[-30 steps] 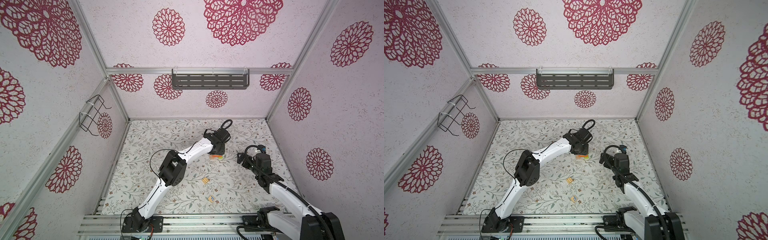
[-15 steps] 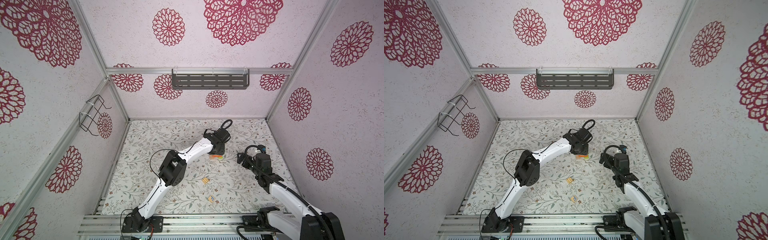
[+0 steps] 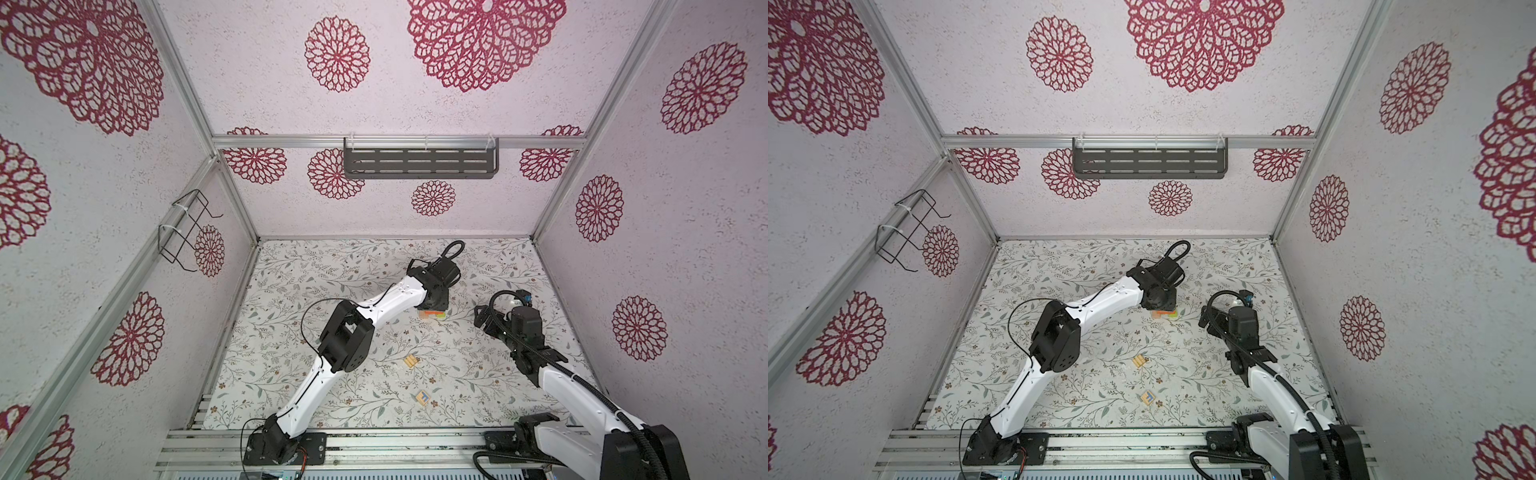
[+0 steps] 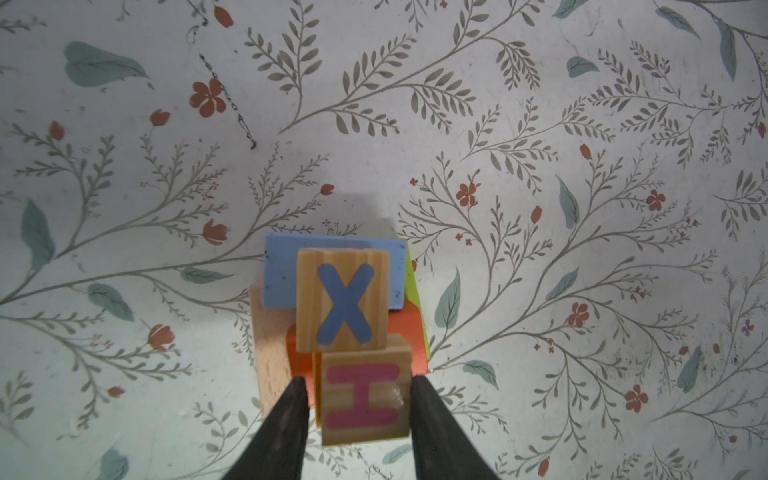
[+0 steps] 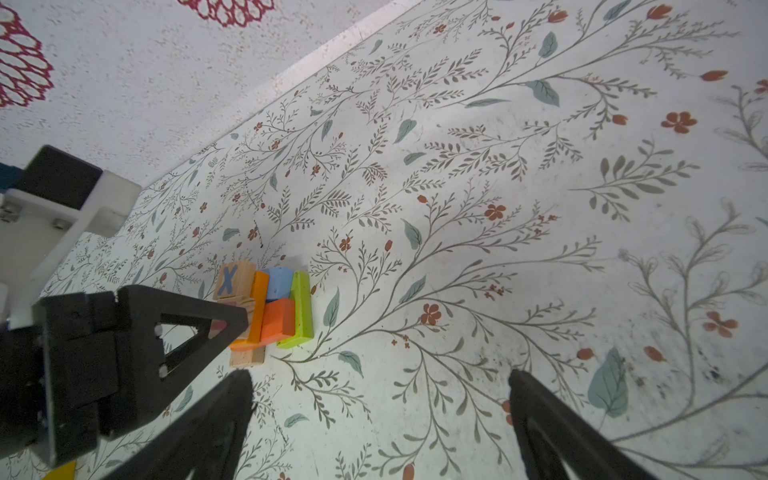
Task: Build the wood block tower
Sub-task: 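Lower the H cube onto the stack beside the X cube, then open the left gripper and raise it away from the stack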
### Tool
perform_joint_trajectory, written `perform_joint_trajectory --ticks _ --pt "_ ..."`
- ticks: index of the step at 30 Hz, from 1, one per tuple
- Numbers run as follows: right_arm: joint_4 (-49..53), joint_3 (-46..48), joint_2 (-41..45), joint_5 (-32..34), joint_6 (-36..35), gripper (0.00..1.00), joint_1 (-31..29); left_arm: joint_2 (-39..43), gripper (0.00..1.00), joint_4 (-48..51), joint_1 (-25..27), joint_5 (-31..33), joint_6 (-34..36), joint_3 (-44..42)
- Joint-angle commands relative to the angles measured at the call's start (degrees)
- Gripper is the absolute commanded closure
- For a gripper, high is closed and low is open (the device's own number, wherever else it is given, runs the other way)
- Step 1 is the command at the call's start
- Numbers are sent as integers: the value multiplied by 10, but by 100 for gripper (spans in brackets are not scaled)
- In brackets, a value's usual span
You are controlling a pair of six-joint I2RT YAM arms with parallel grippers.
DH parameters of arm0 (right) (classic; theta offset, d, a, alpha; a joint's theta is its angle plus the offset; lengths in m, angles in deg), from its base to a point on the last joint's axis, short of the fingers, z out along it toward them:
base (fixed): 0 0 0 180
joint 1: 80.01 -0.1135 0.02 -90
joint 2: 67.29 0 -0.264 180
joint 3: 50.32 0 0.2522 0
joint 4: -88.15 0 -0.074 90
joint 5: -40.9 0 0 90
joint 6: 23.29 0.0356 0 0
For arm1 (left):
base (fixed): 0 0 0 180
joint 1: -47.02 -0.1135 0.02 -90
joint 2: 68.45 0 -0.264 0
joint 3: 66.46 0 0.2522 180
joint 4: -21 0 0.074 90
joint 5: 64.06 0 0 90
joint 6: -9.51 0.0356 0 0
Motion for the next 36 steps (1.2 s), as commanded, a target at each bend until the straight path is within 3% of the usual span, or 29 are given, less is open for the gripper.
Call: perform_joint_trajectory --ticks 1,10,17,22,27,32,36 --pt "-11 -1 3 1 8 1 3 -10 57 4 -3 11 -6 16" --pt "-10 -1 3 0 8 1 3 -7 56 4 -3 10 -5 20" --pt "2 -7 11 3 3 1 4 15 40 -1 1 9 12 15" --pt "67 -42 32 36 -13 1 4 52 28 -4 8 18 34 -4" --pt "149 -90 37 28 -38 2 4 143 1 -47 13 56 48 -101" --pt "215 -126 27 -12 -54 10 -2 246 3 -85 10 106 58 -217" --pt "272 -163 -5 -13 -78 11 -29 352 3 -124 1 126 51 -332"
